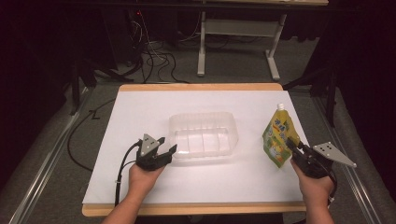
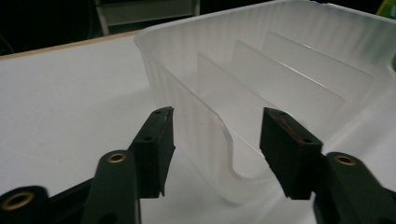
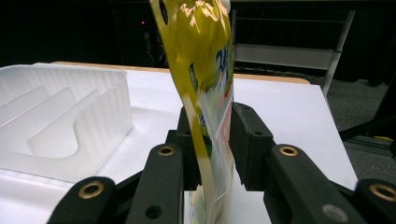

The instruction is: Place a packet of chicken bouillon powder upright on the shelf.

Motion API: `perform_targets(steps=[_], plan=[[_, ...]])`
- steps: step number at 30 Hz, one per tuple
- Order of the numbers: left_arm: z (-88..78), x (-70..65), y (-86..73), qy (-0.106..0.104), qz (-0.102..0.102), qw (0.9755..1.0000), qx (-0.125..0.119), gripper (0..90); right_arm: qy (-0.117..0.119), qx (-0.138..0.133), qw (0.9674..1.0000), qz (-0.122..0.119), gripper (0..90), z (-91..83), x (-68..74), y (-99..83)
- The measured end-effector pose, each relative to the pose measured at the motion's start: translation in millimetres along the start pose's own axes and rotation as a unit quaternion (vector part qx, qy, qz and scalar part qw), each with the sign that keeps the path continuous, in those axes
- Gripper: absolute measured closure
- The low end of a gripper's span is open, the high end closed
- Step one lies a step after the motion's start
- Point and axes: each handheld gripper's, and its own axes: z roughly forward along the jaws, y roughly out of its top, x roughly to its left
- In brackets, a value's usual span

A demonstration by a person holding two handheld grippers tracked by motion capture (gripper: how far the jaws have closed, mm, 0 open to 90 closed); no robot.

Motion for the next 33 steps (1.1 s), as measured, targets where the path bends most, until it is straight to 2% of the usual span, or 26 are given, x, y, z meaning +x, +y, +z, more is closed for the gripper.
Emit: perform_targets(steps=[1,2,3,5,7,13,15,18,19,20,22,23,30,33], plan=[[0.0,0.0,0.0,0.0,0.0,1.0,0.0,50.4,0.0,0.0,1.0,0.0,74.7,0.0,0.0,0.0],[6.5,-0.7,0.9,0.01,-0.011,0.9999,-0.003,53.9,0.0,0.0,1.0,0.002,75.1,0.2,-0.2,-0.2],[9.1,-1.1,0.8,0.016,-0.011,0.9998,-0.003,58.7,-0.001,0.0,1.0,0.002,75.8,0.4,-0.4,-0.1],[11.1,-1.0,0.5,0.02,-0.015,0.9997,-0.004,61.8,0.0,0.001,1.0,0.004,75.9,1.0,-0.4,0.0],[13.4,-0.6,-1.1,0.021,-0.022,0.9995,-0.006,68.9,0.002,0.0,1.0,0.0,75.9,4.0,-0.3,0.7],[13.3,-4.1,-1.8,0.01,-0.026,0.9996,-0.008,70.9,0.0,0.008,1.0,0.002,75.9,12.9,0.3,1.5],[14.0,-7.7,-2.0,0.004,-0.021,0.9997,-0.008,71.0,0.001,0.012,0.9999,0.001,76.5,16.7,0.4,0.9],[15.0,-14.0,-2.5,-0.018,-0.024,0.9995,-0.008,68.5,0.003,0.016,0.9998,-0.007,82.8,18.5,2.2,0.1],[15.0,-14.0,-2.5,-0.018,-0.024,0.9995,-0.008,64.9,-0.001,0.018,0.9998,-0.008,85.4,18.0,2.4,0.3],[15.0,-15.0,-2.6,-0.025,-0.024,0.9994,-0.007,64.9,-0.001,0.018,0.9998,-0.008,85.4,18.0,2.4,0.3],[14.2,-16.0,-2.8,-0.035,-0.029,0.999,-0.004,53.1,-0.002,0.019,0.9998,-0.012,89.6,18.0,1.9,1.0],[13.0,-16.1,-2.8,-0.035,-0.03,0.9989,-0.006,53.1,-0.007,0.019,0.9997,-0.014,90.0,17.8,1.8,1.1],[-0.5,-10.4,-1.8,-0.041,-0.027,0.9987,-0.015,45.8,-0.005,0.014,0.9998,0.013,90.0,15.8,-3.2,1.7],[-5.4,-9.7,-1.6,-0.045,-0.02,0.9987,-0.014,44.6,-0.001,0.01,0.9998,0.018,90.0,14.8,-4.1,2.8]])
